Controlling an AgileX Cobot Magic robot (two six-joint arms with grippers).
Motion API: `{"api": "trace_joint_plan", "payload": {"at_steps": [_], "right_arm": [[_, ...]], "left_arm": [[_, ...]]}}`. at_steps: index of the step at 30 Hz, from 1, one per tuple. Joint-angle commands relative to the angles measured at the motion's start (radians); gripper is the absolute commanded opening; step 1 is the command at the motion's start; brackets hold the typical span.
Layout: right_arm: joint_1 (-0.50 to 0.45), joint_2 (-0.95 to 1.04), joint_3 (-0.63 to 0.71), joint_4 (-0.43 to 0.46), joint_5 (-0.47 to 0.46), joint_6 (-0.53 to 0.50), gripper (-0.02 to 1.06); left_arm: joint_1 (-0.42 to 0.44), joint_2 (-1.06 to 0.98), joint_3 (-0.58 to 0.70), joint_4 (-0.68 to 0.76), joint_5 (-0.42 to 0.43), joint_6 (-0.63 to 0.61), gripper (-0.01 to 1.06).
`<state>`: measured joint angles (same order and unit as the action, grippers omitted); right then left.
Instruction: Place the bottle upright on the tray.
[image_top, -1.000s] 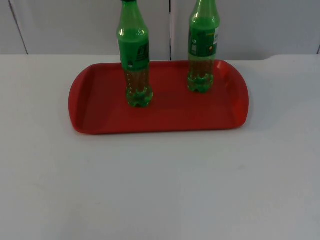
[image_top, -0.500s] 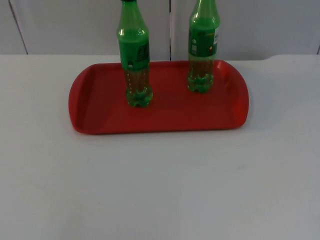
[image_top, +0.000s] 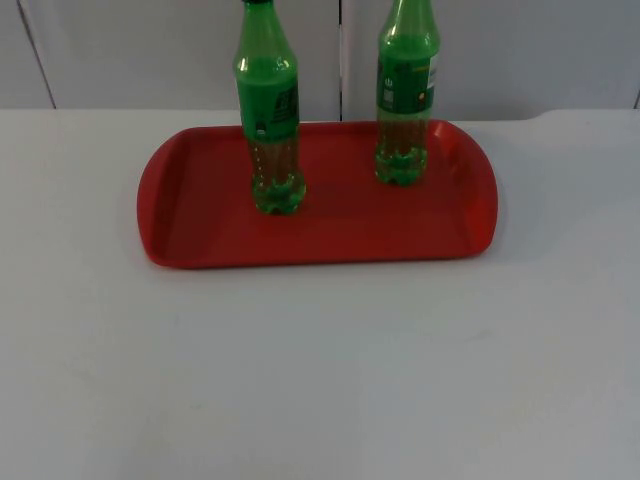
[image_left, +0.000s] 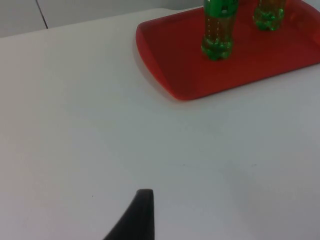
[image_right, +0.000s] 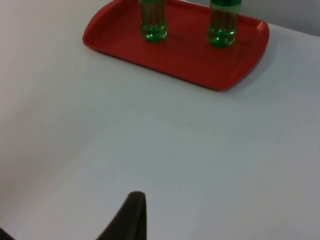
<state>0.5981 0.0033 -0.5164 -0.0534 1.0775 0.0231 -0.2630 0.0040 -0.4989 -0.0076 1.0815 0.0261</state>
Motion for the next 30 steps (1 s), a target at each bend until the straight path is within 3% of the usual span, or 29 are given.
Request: {"api": "trace_joint_plan", "payload": {"at_steps": [1,12,30], "right_arm": [[0.006,-0.003,0.002,0.004,0.000,-0.009,1.05],[0.006,-0.003,0.002,0.004,0.000,-0.007,1.05],[0.006,-0.003,0.002,0.004,0.000,-0.007,1.05]], "left_arm": [[-0.003,-0.004,0.005,0.002,-0.005,-0.004,1.05],[0.014,-0.004,0.005,0.008,-0.005,-0.004,1.05],[0.249,-0.004,0.005,0.020,-0.005,-0.004,1.05]]}}
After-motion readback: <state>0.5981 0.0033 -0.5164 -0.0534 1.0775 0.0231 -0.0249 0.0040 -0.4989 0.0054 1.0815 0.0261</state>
